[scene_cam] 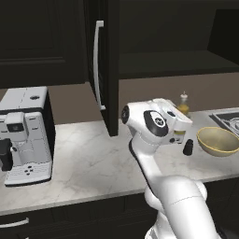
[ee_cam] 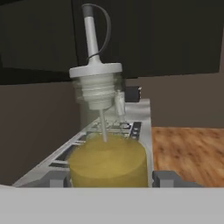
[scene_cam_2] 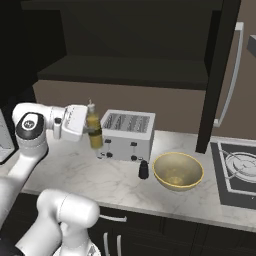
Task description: Retrieve the bottle and the shaker from the cabinet and place them next to the mixing bowl on the counter. Then add garlic from the fridge to the mixing bowl.
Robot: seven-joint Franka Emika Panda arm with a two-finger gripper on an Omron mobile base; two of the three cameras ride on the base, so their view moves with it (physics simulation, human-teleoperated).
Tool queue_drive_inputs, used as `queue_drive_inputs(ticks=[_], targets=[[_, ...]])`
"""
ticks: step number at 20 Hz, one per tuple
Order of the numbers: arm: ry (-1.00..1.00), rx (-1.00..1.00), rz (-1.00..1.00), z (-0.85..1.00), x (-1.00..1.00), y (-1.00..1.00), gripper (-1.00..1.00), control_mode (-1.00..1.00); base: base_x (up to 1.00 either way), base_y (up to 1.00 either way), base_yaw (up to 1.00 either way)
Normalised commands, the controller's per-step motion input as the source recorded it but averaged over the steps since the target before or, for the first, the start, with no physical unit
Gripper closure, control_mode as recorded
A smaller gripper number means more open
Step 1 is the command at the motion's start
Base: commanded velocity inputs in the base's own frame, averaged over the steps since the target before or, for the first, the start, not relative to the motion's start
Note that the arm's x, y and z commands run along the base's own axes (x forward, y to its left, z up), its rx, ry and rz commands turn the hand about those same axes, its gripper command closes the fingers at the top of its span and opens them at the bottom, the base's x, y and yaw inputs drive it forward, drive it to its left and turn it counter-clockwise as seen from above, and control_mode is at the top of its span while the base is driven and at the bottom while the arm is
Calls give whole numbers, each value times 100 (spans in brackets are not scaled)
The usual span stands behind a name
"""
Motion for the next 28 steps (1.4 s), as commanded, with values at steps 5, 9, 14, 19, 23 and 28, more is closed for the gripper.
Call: queue_drive_inputs(ticks=[5,9,14,19,23,28], targets=[[-1,0,0,-65,5,-22,100,-100,0,0,0],[-1,0,0,-66,8,-22,100,-100,0,0,0],[0,2,0,-70,14,-8,100,-100,0,0,0],[0,1,0,-54,16,-7,100,-100,0,0,0],[0,0,0,-35,26,-14,100,-100,0,0,0],[0,0,0,-41,30,-23,100,-100,0,0,0]])
